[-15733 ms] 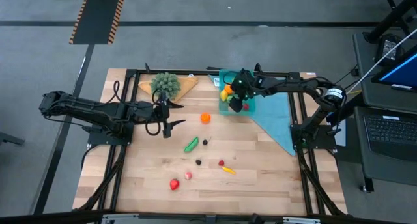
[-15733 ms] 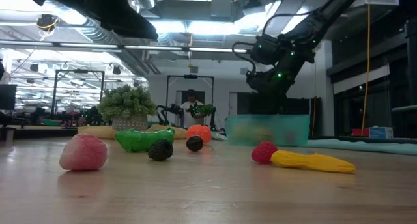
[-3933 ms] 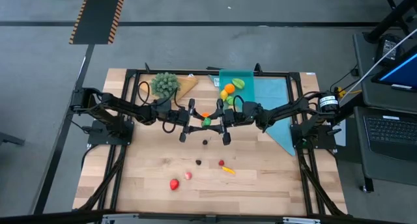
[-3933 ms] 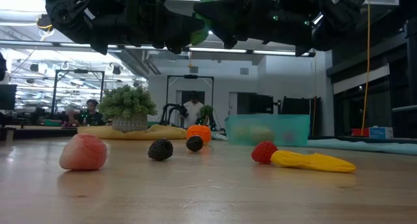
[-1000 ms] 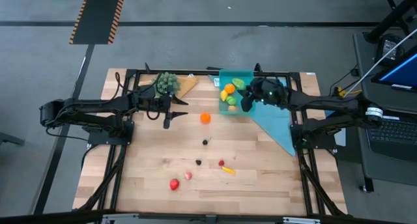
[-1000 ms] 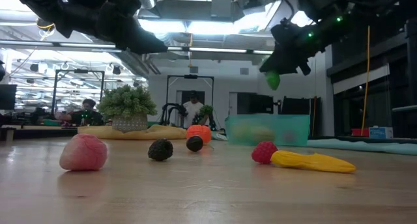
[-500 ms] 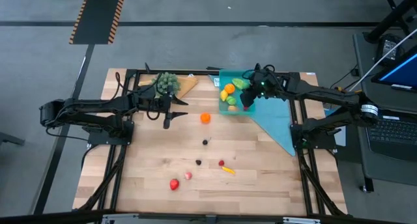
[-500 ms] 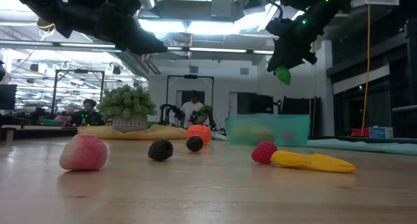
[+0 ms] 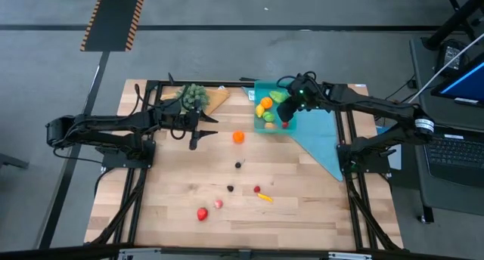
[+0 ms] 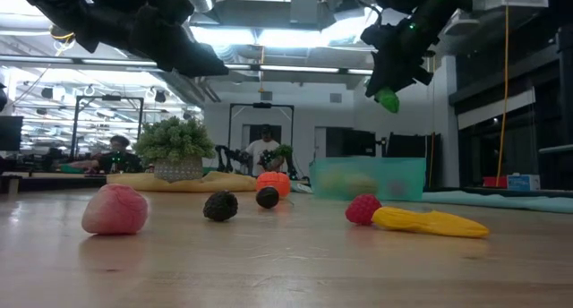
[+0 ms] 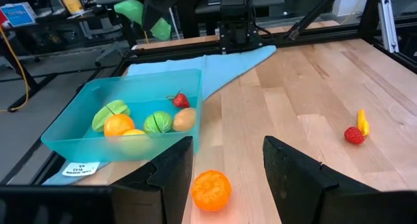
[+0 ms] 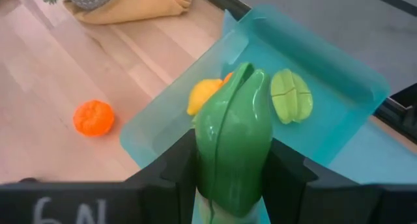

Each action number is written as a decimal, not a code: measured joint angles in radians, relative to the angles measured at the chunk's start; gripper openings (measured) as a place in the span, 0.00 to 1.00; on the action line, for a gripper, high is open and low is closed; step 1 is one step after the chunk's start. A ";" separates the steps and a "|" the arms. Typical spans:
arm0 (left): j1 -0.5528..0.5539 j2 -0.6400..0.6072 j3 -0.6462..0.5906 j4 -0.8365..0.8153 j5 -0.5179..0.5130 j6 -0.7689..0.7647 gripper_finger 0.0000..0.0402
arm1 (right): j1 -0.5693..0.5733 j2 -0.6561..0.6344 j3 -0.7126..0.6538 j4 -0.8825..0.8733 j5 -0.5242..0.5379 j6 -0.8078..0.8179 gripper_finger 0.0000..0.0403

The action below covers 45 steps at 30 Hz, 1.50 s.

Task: Pick and placing Produce into tupperware
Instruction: Put the green pea into the blue bin

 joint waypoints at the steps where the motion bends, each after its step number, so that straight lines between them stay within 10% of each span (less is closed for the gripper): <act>1: 0.000 0.000 0.000 0.000 0.000 0.000 0.44 | 0.000 0.009 0.000 -0.001 0.000 0.000 0.33; 45: 0.000 0.000 0.000 -0.016 0.000 -0.005 0.45 | -0.158 0.483 -0.001 0.183 -0.238 -0.165 0.38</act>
